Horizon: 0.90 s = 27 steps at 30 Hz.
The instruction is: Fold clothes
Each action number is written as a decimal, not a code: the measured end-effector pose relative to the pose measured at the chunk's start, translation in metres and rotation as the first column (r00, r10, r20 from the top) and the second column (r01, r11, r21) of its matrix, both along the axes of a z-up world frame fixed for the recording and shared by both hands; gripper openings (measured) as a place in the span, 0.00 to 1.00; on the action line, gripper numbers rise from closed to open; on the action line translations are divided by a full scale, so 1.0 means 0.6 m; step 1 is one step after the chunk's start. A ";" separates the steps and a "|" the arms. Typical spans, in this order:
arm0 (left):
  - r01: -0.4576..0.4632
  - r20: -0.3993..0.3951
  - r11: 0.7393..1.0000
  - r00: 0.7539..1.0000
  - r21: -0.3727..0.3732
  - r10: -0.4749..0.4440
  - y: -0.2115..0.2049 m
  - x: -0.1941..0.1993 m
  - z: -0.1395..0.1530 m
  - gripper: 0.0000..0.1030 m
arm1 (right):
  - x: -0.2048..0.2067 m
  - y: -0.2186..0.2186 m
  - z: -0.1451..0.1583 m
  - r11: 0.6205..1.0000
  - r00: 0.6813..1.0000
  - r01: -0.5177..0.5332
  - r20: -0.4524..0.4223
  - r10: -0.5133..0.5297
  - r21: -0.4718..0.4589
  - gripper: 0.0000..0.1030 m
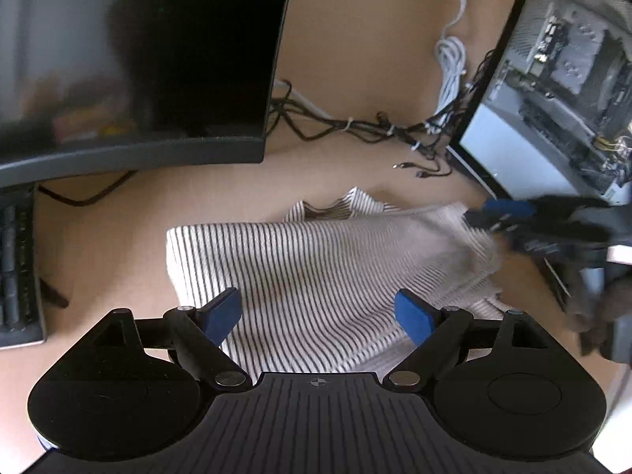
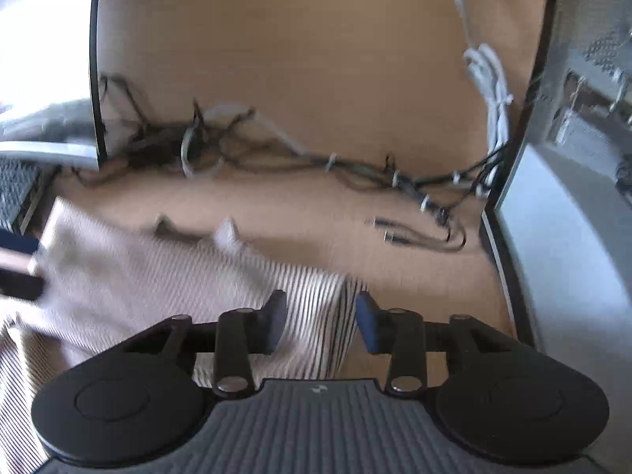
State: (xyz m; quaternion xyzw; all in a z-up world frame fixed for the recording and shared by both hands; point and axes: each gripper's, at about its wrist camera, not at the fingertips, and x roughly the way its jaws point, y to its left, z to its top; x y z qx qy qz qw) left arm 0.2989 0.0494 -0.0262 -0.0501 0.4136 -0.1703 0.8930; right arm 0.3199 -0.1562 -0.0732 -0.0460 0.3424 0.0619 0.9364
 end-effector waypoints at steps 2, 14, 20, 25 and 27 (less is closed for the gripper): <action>-0.006 -0.022 1.000 1.000 -0.004 0.006 0.003 0.019 -0.013 0.87 | -0.004 0.011 0.014 0.999 1.000 -0.019 0.021 0.019 0.025 0.39; 0.007 -0.048 1.000 0.999 -0.005 -0.007 0.004 0.042 -0.032 0.88 | -0.017 0.026 -0.053 0.998 0.995 -0.063 -0.075 0.065 0.026 0.49; 0.005 -0.072 0.998 0.997 -0.063 -0.009 0.021 0.016 -0.025 0.91 | -0.042 0.002 -0.054 0.998 0.992 -0.056 -0.111 0.060 0.042 0.55; 0.020 -0.066 0.999 0.998 -0.043 -0.022 0.023 0.004 -0.026 0.91 | -0.036 -0.032 -0.056 0.990 0.990 0.012 -0.138 0.007 0.141 0.65; 0.014 -0.024 0.998 1.000 -0.069 -0.015 0.029 0.004 -0.004 0.91 | -0.040 -0.028 -0.035 0.995 0.996 -0.005 -0.087 0.014 0.101 0.65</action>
